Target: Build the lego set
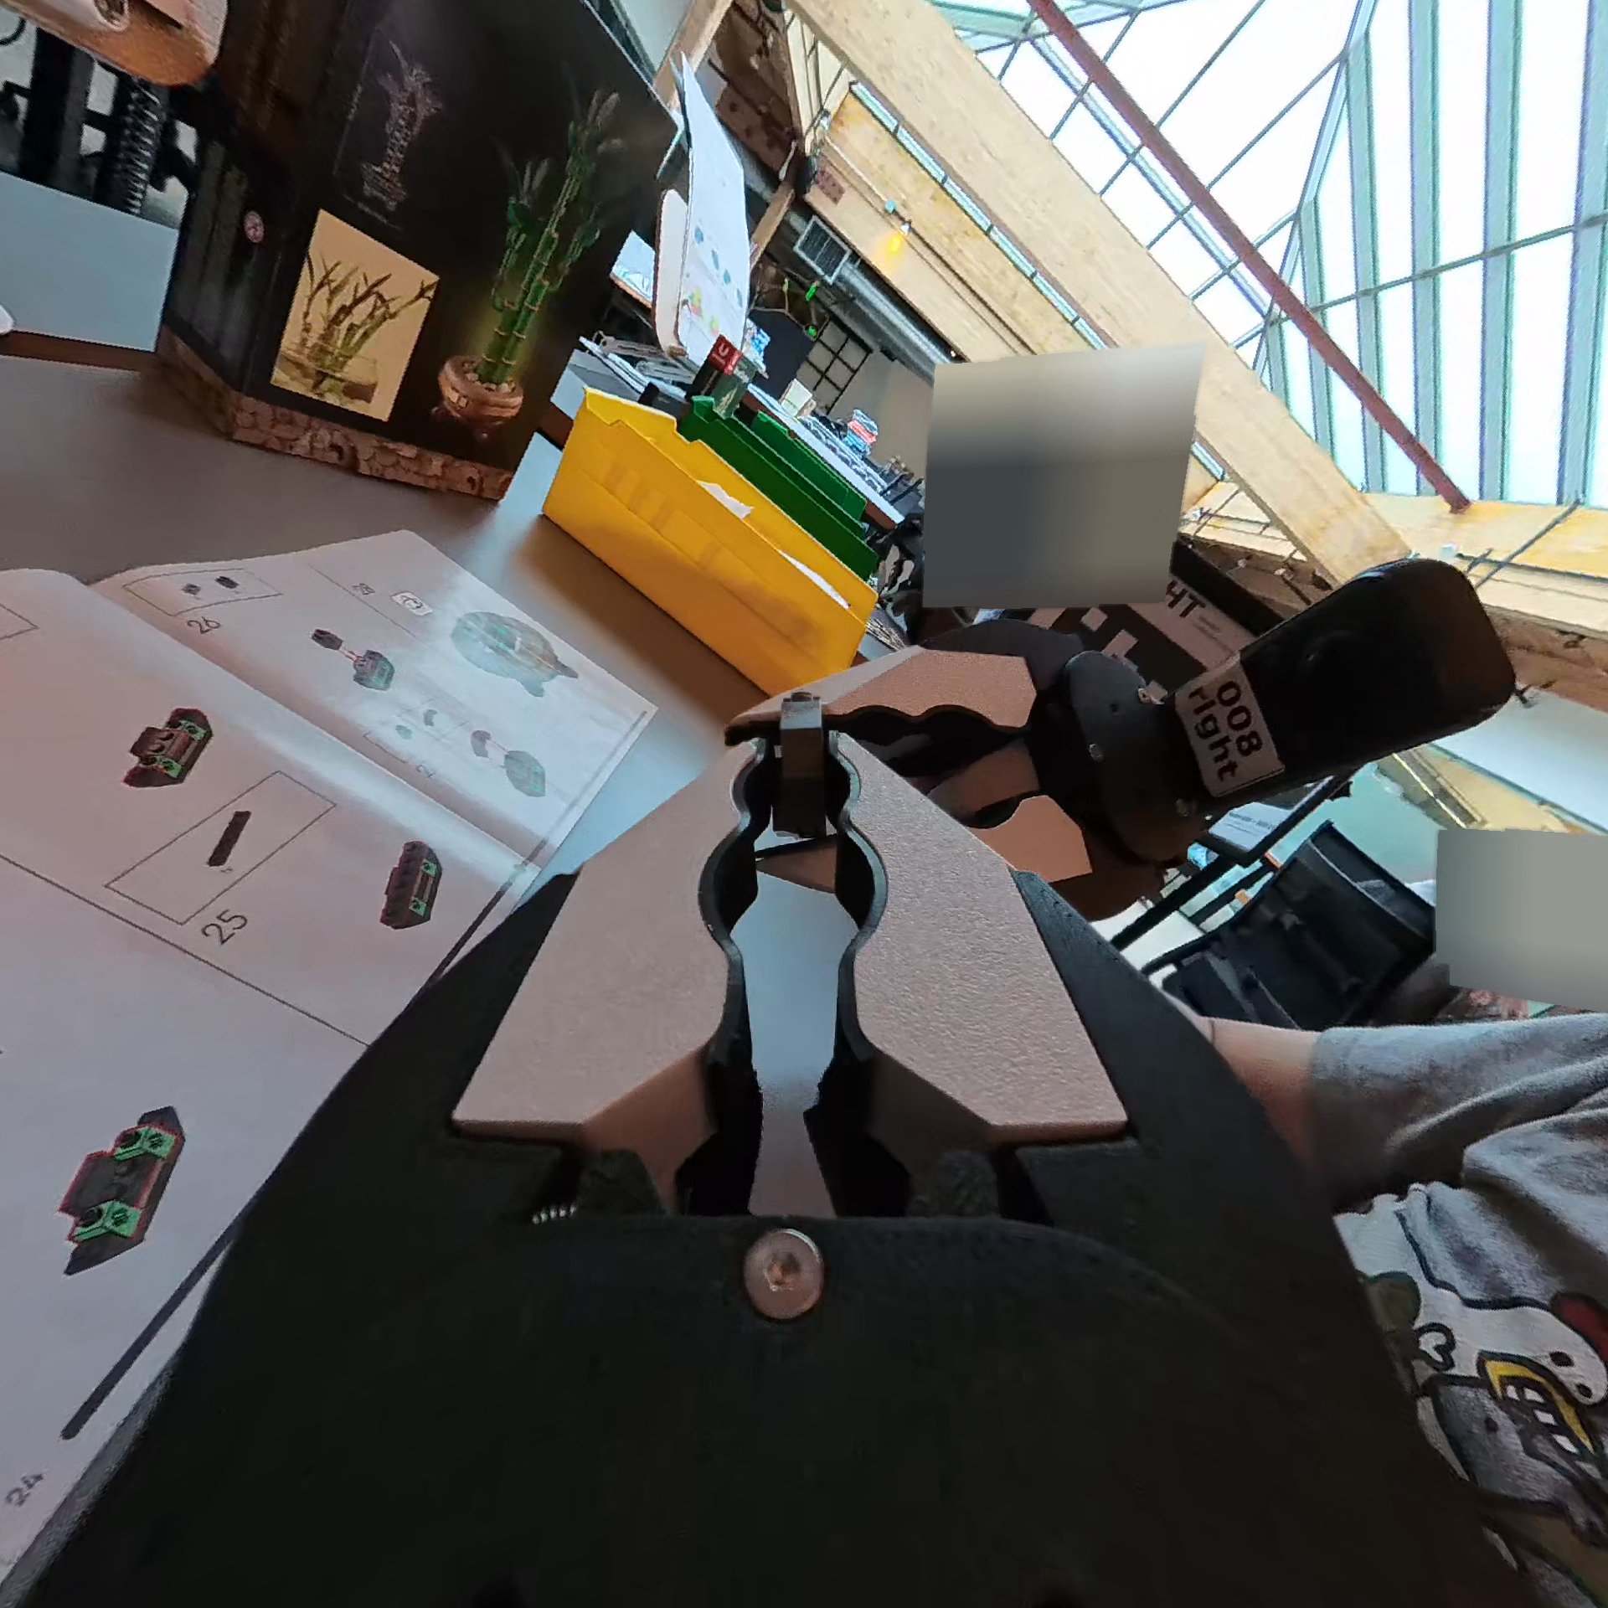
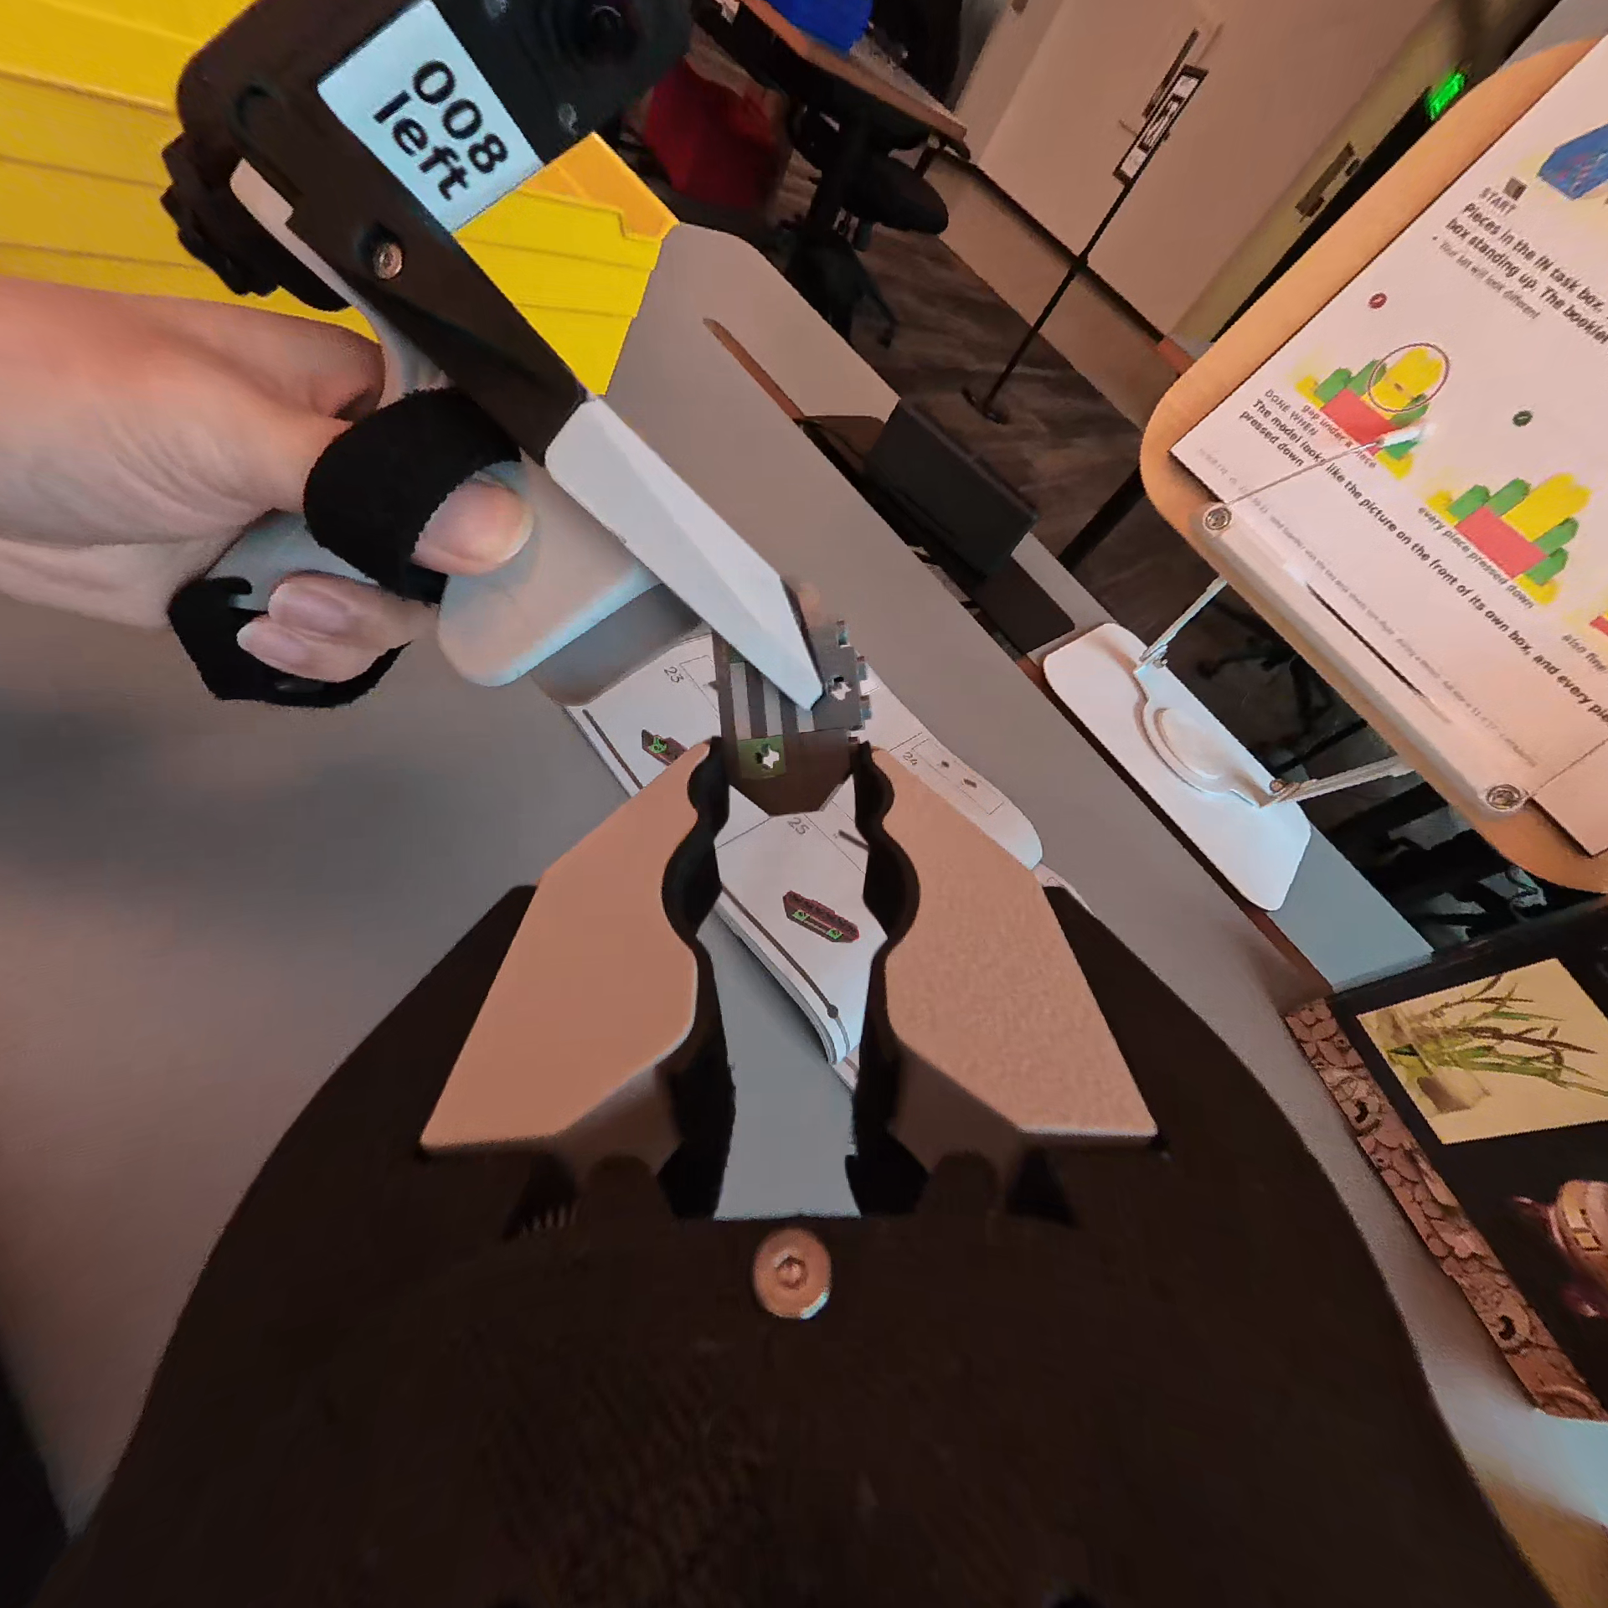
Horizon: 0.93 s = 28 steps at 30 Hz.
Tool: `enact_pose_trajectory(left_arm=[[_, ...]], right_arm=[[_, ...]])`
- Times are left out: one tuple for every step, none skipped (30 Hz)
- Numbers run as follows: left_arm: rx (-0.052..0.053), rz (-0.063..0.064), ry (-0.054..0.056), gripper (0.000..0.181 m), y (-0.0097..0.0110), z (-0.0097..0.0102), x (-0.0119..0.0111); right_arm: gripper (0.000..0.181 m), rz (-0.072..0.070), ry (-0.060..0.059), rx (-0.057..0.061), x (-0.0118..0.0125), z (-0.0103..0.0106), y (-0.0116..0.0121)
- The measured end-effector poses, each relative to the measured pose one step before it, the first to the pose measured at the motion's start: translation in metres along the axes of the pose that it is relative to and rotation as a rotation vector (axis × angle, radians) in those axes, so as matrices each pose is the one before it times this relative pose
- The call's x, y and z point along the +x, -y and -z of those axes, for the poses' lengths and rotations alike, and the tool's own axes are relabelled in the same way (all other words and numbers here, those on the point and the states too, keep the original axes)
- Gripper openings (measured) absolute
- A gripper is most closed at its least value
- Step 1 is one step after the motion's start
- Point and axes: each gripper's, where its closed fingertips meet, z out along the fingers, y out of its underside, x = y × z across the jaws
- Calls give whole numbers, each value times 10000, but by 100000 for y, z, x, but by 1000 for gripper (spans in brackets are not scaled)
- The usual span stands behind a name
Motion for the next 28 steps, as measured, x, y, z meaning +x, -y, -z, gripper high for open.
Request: enact_pose_trajectory(left_arm=[[-40, 107, -102, 9, -82, -54, 67], [-35, 126, -83, 8, -75, -47, 23], [-41, 70, -29, 8, -111, -39, -39], [-21, 17, 4, 8, -90, -42, -65], [-27, 4, 16, 8, -88, -28, -57], [3, 12, -30, 8, -21, -1, 2], [51, 63, -97, 8, 62, 25, 103], [53, 103, -121, 8, 62, 16, 123], [32, 59, -86, 8, 35, 10, 85], [12, -15, -38, 8, 3, -18, 58], [-8, -49, 4, 8, 0, -7, 38], [-20, -65, 19, 8, -36, -7, 27], [12, -47, -32, 8, 32, -1, 103], [28, 9, -56, 9, 67, 17, 118], [5, -4, -27, 8, 19, 4, 84], [3, -24, -9, 8, 16, 16, 31], [32, -14, -10, 8, 54, 25, 48], [65, -11, -33, 8, 101, 43, 70], [107, 30, -95, 8, 199, 62, 163], [110, 144, -207, 9, 219, 67, 280], [118, 324, -385, 9, 224, 71, 431], [149, 512, -559, 8, 208, 34, 596], [178, 544, -643, 9, 173, -20, 668], [185, 450, -604, 9, 125, -95, 642], [159, 344, -557, 9, 84, -151, 621], [76, 276, -565, 8, 4, -170, 682], [6, 221, -500, 9, -59, -174, 645], [13, 124, -343, 9, -38, -153, 485]], right_arm=[[27, 87, 17, 24, 9, 117, 8], [27, 81, -3, -87, -28, 52, -106], [26, 138, -70, -113, -6, 3, -136], [26, 184, -113, -112, -4, -16, -144], [26, 114, -66, -138, -11, -11, -159], [26, 18, -42, -21, 14, 19, 16], [26, 2, -5, 85, 14, 71, 134], [26, -64, 35, 95, 14, 81, 154], [26, -101, 65, -14, 1, 59, 24], [26, -30, 15, 45, 7, 48, 49], [26, -2, 5, 27, 2, 18, -21], [26, -89, 44, 17, -16, 25, -18], [26, -76, 2, 140, 10, 75, 149], [25, -31, -4, 138, 22, 67, 145], [25, -65, 33, 34, -23, 33, 37], [25, -21, -5, 51, 0, 9, 52], [25, -5, 2, 73, 8, -11, 67], [26, -97, 27, 126, 38, -8, 167], [27, -170, 66, 251, 30, 15, 331], [27, -130, 55, 375, -9, 92, 471], [28, 81, -50, 466, -25, 199, 621], [28, 290, -140, 504, -36, 277, 750], [28, 315, -166, 476, 13, 310, 771], [28, 186, -144, 349, 77, 298, 595], [27, 88, -70, 268, 35, 298, 460], [27, 62, -10, 280, -33, 289, 414], [27, 43, 5, 343, -61, 323, 478], [27, 37, 35, 381, -119, 362, 596]])
